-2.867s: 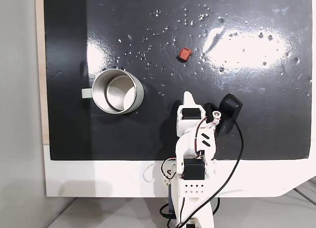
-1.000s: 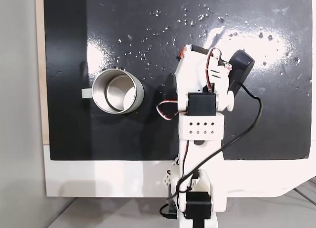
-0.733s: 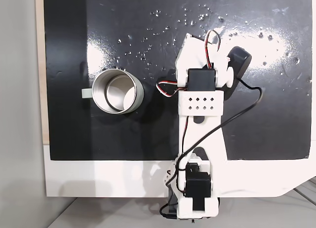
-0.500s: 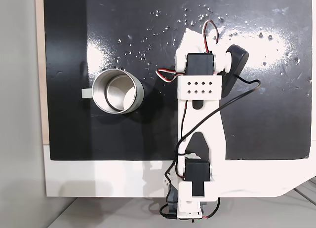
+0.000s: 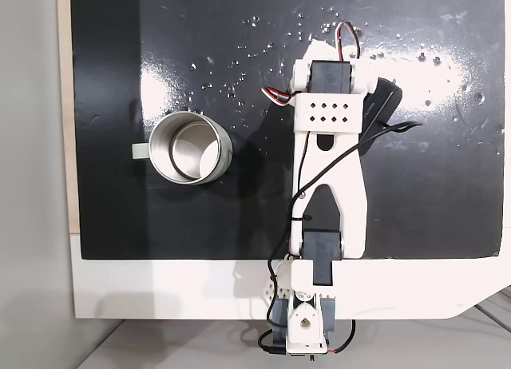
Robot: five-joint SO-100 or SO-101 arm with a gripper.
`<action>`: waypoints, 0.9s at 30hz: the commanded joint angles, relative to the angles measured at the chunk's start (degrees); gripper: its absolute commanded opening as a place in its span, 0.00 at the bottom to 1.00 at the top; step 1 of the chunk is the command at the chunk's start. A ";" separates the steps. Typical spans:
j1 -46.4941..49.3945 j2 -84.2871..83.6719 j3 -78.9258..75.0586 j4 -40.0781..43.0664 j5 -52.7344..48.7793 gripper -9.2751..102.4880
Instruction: Grasp a cube and put it in the cup.
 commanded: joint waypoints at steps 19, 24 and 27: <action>-1.58 -5.01 -9.23 4.48 -2.46 0.29; -1.58 -6.24 -10.20 5.10 -2.90 0.29; -1.49 -7.82 -10.20 5.10 -3.25 0.29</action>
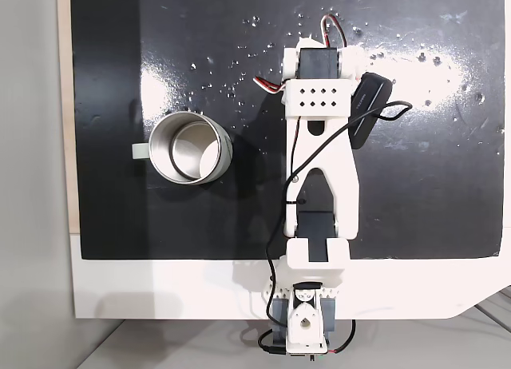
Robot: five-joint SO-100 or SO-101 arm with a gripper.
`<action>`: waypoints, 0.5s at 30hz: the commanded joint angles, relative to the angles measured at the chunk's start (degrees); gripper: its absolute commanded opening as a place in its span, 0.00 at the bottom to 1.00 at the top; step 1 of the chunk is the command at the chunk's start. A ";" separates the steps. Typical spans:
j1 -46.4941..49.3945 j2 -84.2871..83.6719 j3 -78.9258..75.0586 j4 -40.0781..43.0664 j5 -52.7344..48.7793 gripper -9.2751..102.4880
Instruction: Grasp a cube and put it in the cup.
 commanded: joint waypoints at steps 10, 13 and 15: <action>0.97 -8.35 -8.70 2.72 -1.14 0.30; 1.32 -10.28 -10.90 3.08 -1.14 0.30; 1.32 -11.25 -12.04 3.16 -1.23 0.30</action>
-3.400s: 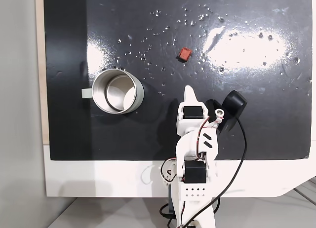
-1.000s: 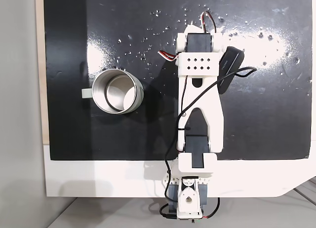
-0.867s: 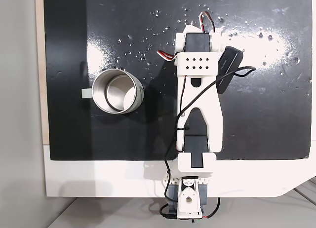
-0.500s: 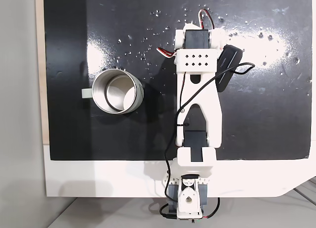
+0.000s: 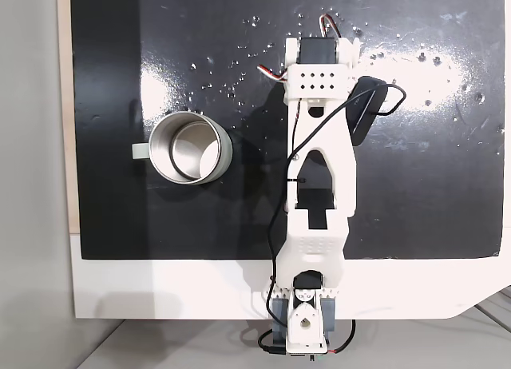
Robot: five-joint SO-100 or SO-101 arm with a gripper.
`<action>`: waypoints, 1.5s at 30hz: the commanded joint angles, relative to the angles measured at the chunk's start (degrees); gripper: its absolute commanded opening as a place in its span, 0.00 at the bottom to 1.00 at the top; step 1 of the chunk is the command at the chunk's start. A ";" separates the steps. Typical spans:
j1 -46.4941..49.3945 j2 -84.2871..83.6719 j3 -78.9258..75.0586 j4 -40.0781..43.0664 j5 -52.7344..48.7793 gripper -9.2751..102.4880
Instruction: Grasp a cube and put it in the cup.
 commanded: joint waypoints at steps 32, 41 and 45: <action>-1.23 -9.40 -13.54 3.60 -1.76 0.16; -0.97 -3.69 -13.45 5.62 -1.49 0.12; -0.97 1.76 -13.27 6.50 -1.67 0.12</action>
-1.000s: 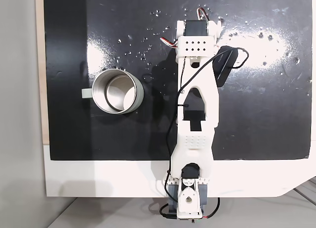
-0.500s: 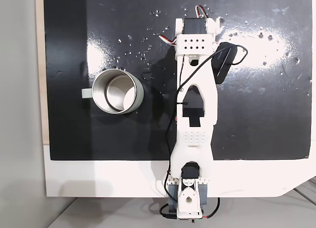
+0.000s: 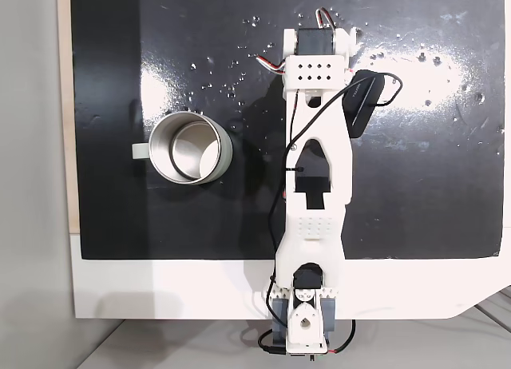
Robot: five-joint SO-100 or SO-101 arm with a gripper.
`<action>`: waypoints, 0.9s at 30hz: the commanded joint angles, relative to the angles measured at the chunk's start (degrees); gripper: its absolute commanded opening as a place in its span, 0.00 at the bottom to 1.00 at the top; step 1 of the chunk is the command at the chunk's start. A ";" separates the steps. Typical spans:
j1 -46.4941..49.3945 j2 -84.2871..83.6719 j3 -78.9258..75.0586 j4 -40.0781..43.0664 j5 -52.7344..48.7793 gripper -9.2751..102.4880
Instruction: Grasp a cube and put it in the cup.
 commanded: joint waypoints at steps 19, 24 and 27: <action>-0.44 34.10 -2.46 8.79 -4.04 0.11; -0.70 35.77 -2.37 9.32 -4.39 0.11; -2.37 35.42 -2.72 9.32 -4.66 0.11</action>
